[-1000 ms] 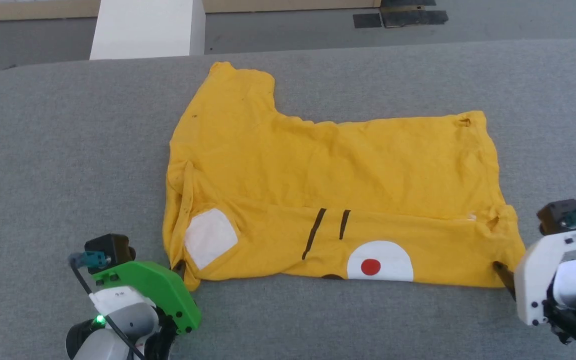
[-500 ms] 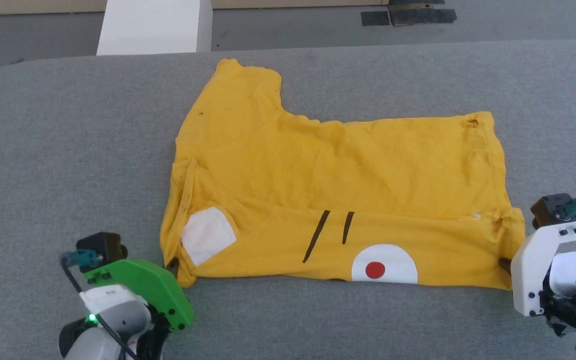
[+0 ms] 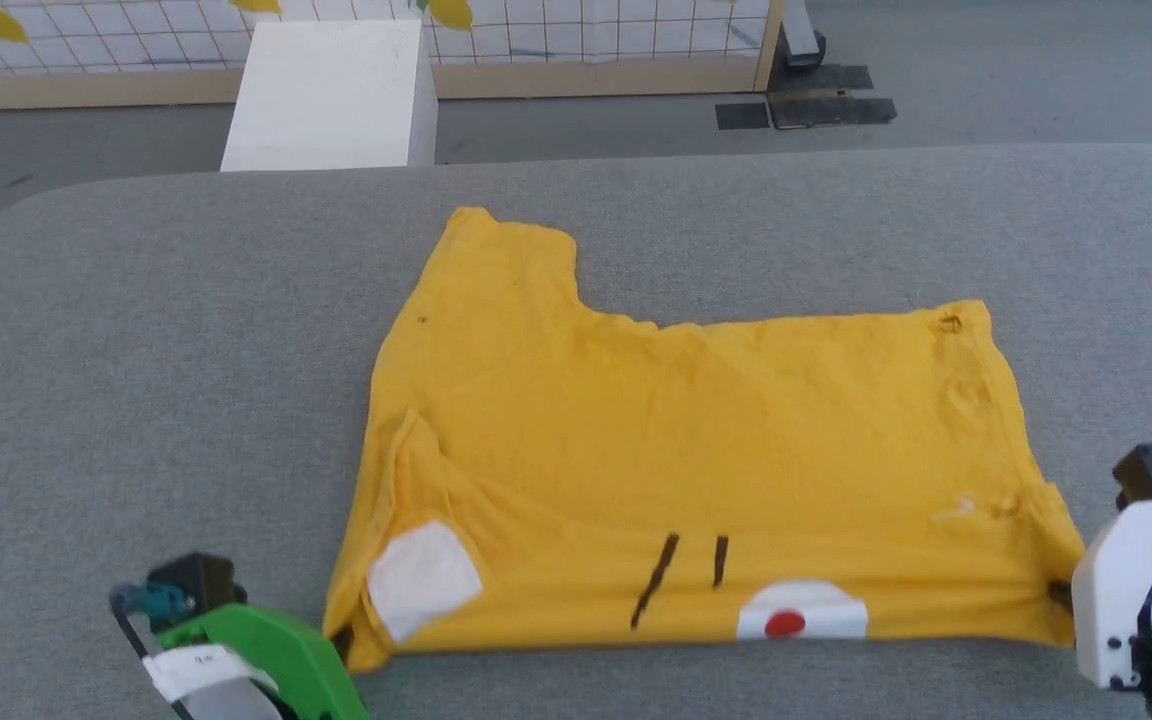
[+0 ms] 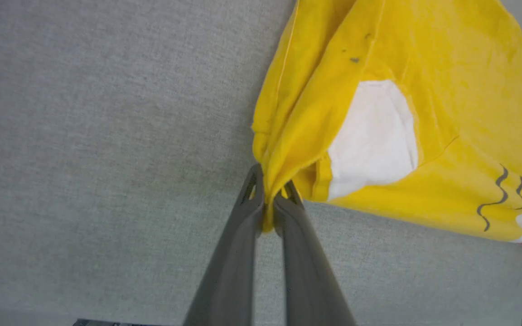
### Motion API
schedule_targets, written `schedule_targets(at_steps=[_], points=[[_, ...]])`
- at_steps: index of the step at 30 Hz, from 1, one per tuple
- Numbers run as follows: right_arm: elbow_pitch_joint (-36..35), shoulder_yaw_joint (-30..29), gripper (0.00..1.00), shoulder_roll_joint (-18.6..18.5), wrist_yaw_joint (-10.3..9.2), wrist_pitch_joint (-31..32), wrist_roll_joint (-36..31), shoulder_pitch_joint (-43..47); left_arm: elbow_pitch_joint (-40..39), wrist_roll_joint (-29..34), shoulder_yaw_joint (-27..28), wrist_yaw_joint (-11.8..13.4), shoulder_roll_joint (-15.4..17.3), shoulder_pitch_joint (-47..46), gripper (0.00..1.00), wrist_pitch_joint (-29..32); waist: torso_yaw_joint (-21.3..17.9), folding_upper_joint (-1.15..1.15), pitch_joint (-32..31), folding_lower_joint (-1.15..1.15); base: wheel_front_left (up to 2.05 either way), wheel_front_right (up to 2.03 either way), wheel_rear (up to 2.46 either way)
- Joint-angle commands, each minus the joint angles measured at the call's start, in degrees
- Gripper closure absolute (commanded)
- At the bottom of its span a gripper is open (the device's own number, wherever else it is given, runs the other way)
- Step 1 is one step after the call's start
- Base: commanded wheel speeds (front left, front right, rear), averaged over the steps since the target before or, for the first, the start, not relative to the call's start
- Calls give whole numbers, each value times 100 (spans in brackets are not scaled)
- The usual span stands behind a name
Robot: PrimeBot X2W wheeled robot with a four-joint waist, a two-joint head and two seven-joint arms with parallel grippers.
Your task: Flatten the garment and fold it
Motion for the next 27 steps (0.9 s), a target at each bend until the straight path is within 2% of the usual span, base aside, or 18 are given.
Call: schedule_targets(at_steps=[1,6,7,8,9,10,14,18,22,27], points=[[73,-57,100,6,-12,43,-57,119,74,-50,24,82,50,156,100,42,6,0,-2,0,0,0,0],[342,-95,100,142,-12,-111,-221,272,579,-304,4,23,-86,301,100,158,37,0,-10,0,0,0,0],[383,-112,100,177,-12,-146,-238,276,645,-324,14,-11,-99,286,89,135,34,0,-15,0,0,0,0],[417,-141,100,222,-12,-212,-246,270,678,-353,35,-52,-138,252,0,81,30,0,-24,0,0,0,0],[431,-143,69,241,-12,-271,-260,264,688,-368,49,-79,-158,225,0,49,25,0,-36,0,0,0,0],[447,-141,0,253,-12,-327,-267,248,676,-360,69,-94,-155,186,0,11,15,0,-50,0,0,0,0],[348,-239,0,260,-12,-444,-202,131,426,-302,193,-113,-40,1,0,-69,-18,0,-131,0,0,0,0],[53,-476,0,211,-12,-423,-14,-53,-72,-156,367,-95,238,-233,0,-90,-77,0,-222,0,0,0,0],[-289,-803,0,215,-12,-545,34,-403,-499,19,426,-546,500,-677,0,-382,-143,0,-224,0,0,0,0],[-449,-837,0,234,-12,-811,73,-922,-257,498,385,-1132,531,-1410,0,-1362,-220,0,-18,0,0,0,0]])
